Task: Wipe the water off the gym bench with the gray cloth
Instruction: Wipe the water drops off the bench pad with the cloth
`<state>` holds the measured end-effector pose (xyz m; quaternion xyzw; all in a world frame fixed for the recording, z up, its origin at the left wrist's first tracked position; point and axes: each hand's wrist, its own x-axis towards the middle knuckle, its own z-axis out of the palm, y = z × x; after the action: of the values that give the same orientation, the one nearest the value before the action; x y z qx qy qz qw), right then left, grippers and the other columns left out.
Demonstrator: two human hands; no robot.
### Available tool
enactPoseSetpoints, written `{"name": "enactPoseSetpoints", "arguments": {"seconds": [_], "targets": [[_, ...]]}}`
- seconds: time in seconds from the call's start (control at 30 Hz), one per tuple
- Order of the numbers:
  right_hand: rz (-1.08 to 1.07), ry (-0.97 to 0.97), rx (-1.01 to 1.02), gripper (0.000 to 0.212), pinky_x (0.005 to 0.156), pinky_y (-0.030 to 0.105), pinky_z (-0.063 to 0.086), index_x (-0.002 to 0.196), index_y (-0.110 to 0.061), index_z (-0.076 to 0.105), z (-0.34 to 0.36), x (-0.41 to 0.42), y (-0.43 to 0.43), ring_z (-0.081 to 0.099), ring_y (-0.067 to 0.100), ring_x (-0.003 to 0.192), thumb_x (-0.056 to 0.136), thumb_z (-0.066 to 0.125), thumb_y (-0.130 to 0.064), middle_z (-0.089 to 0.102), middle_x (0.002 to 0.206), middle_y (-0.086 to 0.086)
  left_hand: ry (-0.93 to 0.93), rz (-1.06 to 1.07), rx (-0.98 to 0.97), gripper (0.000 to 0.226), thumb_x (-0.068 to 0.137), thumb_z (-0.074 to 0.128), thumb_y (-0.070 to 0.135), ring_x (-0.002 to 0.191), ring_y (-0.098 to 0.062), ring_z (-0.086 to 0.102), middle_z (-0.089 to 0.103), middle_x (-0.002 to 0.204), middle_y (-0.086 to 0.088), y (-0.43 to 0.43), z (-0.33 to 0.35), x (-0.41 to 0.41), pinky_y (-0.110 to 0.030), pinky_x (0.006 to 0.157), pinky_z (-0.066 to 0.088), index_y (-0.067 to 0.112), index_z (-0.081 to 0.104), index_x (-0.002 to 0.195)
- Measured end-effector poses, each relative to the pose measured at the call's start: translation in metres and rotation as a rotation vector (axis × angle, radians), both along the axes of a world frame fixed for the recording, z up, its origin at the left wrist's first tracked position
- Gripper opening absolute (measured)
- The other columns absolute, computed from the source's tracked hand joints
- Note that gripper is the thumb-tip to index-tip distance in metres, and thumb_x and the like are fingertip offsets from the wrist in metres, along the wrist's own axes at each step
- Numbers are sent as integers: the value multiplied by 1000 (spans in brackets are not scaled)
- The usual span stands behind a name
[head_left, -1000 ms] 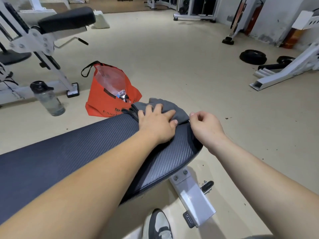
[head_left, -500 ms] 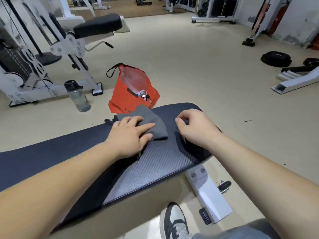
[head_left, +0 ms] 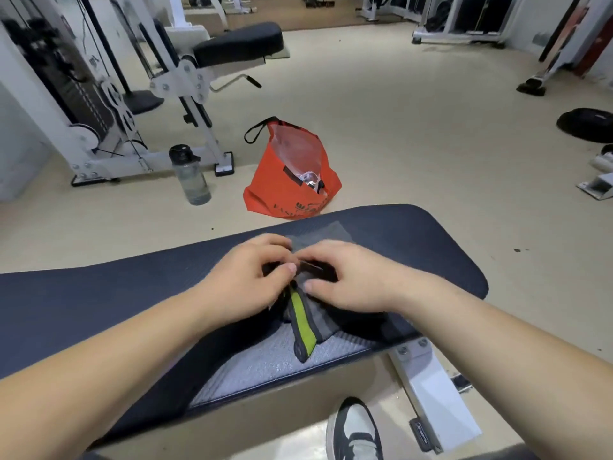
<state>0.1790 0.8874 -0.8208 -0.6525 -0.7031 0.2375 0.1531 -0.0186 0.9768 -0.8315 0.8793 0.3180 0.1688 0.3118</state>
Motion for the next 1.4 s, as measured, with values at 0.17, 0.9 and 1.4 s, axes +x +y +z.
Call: {"name": "enactPoseSetpoints", "arguments": {"seconds": [0.17, 0.9, 1.4], "targets": [[-73, -236, -109, 74, 123, 43, 26, 159, -40, 25, -15, 20, 3, 20, 15, 153, 94, 47, -67, 23, 165, -10, 35, 198, 246, 26, 84, 61, 17, 109, -22, 58, 65, 117, 3, -1, -22, -39, -35, 96, 47, 21, 79, 103], [-459, -608, -243, 71, 118, 49, 26, 163, -28, 10, -17, -13, -4, 22, 36, 148, 102, 13, -63, 22, 163, 15, 154, 171, 197, 32, 93, 63, 30, 117, -22, 55, 58, 125, 5, -10, -6, -69, -37, 100, 48, 23, 71, 123], [171, -587, 86, 70, 117, 48, 33, 159, -34, 31, -28, -138, 59, 35, 34, 145, 98, 18, -65, 36, 161, 14, 164, 379, 214, 28, 92, 62, 25, 105, -21, 59, 60, 115, 6, 19, -6, -153, -29, 88, 47, 24, 74, 117]]}}
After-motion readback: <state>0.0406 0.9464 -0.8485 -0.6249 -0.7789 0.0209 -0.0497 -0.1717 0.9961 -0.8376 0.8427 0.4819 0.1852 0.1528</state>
